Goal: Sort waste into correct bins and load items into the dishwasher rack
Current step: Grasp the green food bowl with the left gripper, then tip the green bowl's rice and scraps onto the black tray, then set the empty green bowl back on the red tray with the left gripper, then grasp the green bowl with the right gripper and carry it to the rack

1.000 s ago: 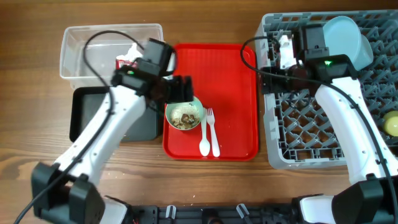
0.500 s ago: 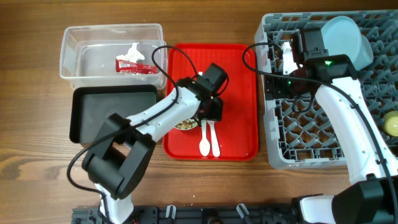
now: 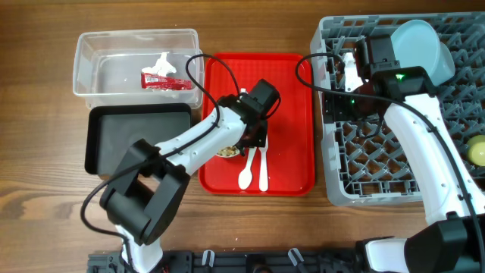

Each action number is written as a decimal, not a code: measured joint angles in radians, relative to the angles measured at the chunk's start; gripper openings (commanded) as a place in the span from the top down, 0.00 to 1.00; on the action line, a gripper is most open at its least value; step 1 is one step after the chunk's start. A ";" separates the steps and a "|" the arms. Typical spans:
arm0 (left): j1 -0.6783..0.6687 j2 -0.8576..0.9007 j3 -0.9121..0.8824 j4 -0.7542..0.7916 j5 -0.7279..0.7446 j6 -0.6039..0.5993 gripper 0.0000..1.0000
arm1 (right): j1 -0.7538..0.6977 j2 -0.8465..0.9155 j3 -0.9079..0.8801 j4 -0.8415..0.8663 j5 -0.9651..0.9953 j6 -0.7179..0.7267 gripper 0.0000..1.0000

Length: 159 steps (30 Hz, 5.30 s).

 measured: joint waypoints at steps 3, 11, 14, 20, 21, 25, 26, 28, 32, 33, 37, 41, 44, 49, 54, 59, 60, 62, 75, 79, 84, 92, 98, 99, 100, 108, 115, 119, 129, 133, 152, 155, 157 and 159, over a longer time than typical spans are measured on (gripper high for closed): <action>0.000 -0.053 0.004 -0.060 -0.007 0.002 0.96 | 0.000 0.000 0.000 -0.002 0.000 0.000 0.15; 0.133 -0.315 0.007 -0.240 0.010 0.002 0.96 | 0.000 0.000 0.000 -0.003 0.000 0.000 0.16; 0.279 -0.328 0.008 -0.277 0.094 0.018 0.96 | 0.000 0.000 0.000 -0.003 0.000 0.000 0.16; 0.629 -0.328 -0.056 -0.230 0.472 0.224 0.96 | 0.000 0.000 0.000 -0.003 0.001 0.000 0.16; 0.690 -0.327 -0.087 -0.223 0.546 0.269 0.96 | 0.000 0.000 0.000 -0.002 0.003 0.000 0.16; 0.863 -0.298 -0.197 -0.189 0.804 0.434 0.96 | 0.000 0.000 0.000 -0.003 0.004 0.000 0.16; 0.904 -0.281 -0.225 -0.189 0.880 0.482 0.96 | 0.000 0.000 0.000 -0.003 0.004 0.000 0.16; 0.987 -0.236 -0.280 -0.188 1.043 0.565 0.96 | 0.000 0.000 0.000 -0.003 0.004 0.000 0.16; 1.084 -0.174 -0.320 -0.190 1.258 0.617 0.96 | 0.000 0.000 0.000 -0.003 0.004 0.000 0.16; 1.099 -0.167 -0.323 -0.190 1.298 0.621 0.96 | 0.000 0.000 0.000 -0.003 0.004 0.000 0.16; 1.149 -0.153 -0.325 -0.199 1.465 0.620 0.96 | 0.000 0.000 0.000 -0.003 0.006 0.000 0.16; 1.163 -0.153 -0.325 -0.235 1.544 0.605 0.96 | 0.000 0.000 0.000 -0.003 0.007 0.000 0.16; 1.163 -0.153 -0.325 -0.237 1.570 0.593 0.96 | 0.000 0.000 0.000 -0.003 0.007 -0.002 0.16; 1.163 -0.153 -0.325 -0.236 1.581 0.589 0.96 | 0.000 0.000 0.000 -0.003 0.007 -0.005 0.16; 1.163 -0.153 -0.325 -0.222 1.580 0.586 0.96 | 0.000 0.000 0.000 -0.003 0.007 -0.005 0.16; 1.163 -0.152 -0.327 -0.115 1.447 0.525 0.96 | 0.000 0.000 0.000 -0.003 0.007 -0.005 0.16; 1.163 -0.152 -0.326 -0.143 1.456 0.533 0.96 | 0.000 0.000 0.000 -0.003 0.007 -0.005 0.16; 1.156 -0.153 -0.324 -0.257 1.504 0.619 0.96 | 0.000 0.000 0.000 -0.003 0.007 -0.005 0.16; 0.822 -0.200 -0.212 -0.244 1.275 0.727 0.96 | 0.000 0.000 0.000 0.002 0.007 -0.005 0.16; 0.554 -0.210 -0.132 -0.039 0.985 0.586 0.96 | 0.000 0.000 0.000 0.004 0.008 -0.005 0.16; 0.280 -0.209 -0.128 0.195 0.603 0.416 0.96 | 0.000 0.000 0.000 0.002 0.021 0.025 0.16; 0.069 -0.126 -0.128 0.406 0.290 0.259 0.85 | 0.000 0.000 0.000 -0.004 0.034 0.056 0.15; 0.063 -0.105 -0.128 0.418 0.265 0.224 0.56 | 0.000 0.000 0.000 -0.006 0.034 0.061 0.12; 0.070 -0.105 -0.128 0.411 0.263 0.219 0.55 | 0.000 0.000 0.000 -0.006 0.034 0.061 0.11; 0.081 -0.106 -0.128 0.391 0.262 0.214 0.54 | 0.000 0.000 0.000 -0.002 0.033 0.064 0.10; 0.312 -0.335 -0.128 0.091 0.251 0.154 0.32 | 0.001 0.000 0.000 0.184 -0.197 0.063 0.12; 0.570 -0.488 -0.124 -0.132 0.244 0.136 0.25 | 0.132 0.034 0.000 0.288 -0.284 0.112 0.24; 0.595 -0.488 -0.124 -0.143 0.244 0.136 0.23 | 0.215 0.151 0.000 0.307 -0.261 0.191 0.41; 0.595 -0.488 -0.124 -0.146 0.244 0.136 0.22 | 0.250 0.409 0.000 0.386 -0.231 0.405 0.79; 0.595 -0.488 -0.124 -0.146 0.244 0.136 0.22 | 0.250 0.417 0.000 0.391 -0.185 0.455 0.96; 0.595 -0.488 -0.124 -0.145 0.244 0.136 0.14 | 0.016 0.048 0.123 0.575 0.518 -0.130 0.96; 0.595 -0.488 -0.124 -0.140 0.244 0.136 0.13 | 0.016 0.071 0.122 0.698 0.765 -0.261 0.96; 0.595 -0.488 -0.124 -0.137 0.244 0.136 0.12 | 0.016 0.115 0.122 0.830 0.990 -0.340 0.96; 0.595 -0.488 -0.124 -0.138 0.244 0.136 0.12 | 0.016 0.163 0.123 0.879 1.081 -0.391 0.96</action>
